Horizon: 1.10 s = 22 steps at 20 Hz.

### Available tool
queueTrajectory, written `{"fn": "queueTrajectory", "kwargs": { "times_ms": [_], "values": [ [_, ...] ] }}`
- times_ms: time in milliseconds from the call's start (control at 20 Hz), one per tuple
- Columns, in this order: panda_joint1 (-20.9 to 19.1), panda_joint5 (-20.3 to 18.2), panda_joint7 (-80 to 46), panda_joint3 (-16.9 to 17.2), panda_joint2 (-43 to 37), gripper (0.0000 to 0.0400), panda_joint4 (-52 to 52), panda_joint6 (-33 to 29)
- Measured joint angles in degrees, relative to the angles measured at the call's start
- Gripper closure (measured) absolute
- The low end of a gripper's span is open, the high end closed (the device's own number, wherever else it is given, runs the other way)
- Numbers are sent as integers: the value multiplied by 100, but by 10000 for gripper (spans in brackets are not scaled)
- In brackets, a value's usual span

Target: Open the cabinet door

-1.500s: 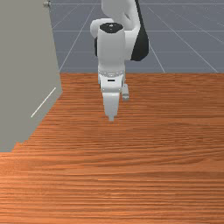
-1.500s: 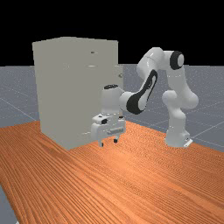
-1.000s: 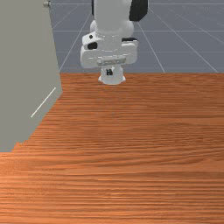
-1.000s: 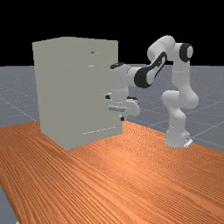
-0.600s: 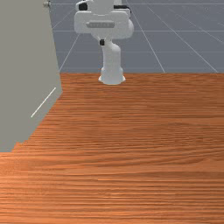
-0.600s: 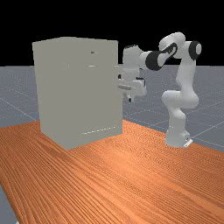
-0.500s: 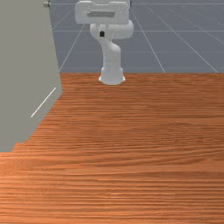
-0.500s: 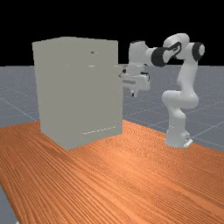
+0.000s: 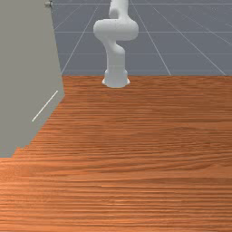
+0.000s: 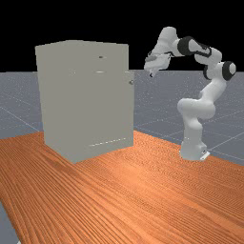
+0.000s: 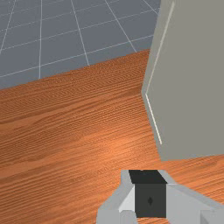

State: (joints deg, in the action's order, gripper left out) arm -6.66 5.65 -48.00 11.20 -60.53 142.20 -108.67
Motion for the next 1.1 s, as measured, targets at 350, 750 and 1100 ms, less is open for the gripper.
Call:
{"fn": "queueTrajectory", "kwargs": {
  "times_ms": [350,750,1100],
  "values": [
    [-937,671,-523,25,-641,400,199,-1167],
    [-1781,1206,-1301,263,-613,7,1812,-4523],
    [-2087,1457,-870,990,-624,0,1983,-5294]
  ]
}}
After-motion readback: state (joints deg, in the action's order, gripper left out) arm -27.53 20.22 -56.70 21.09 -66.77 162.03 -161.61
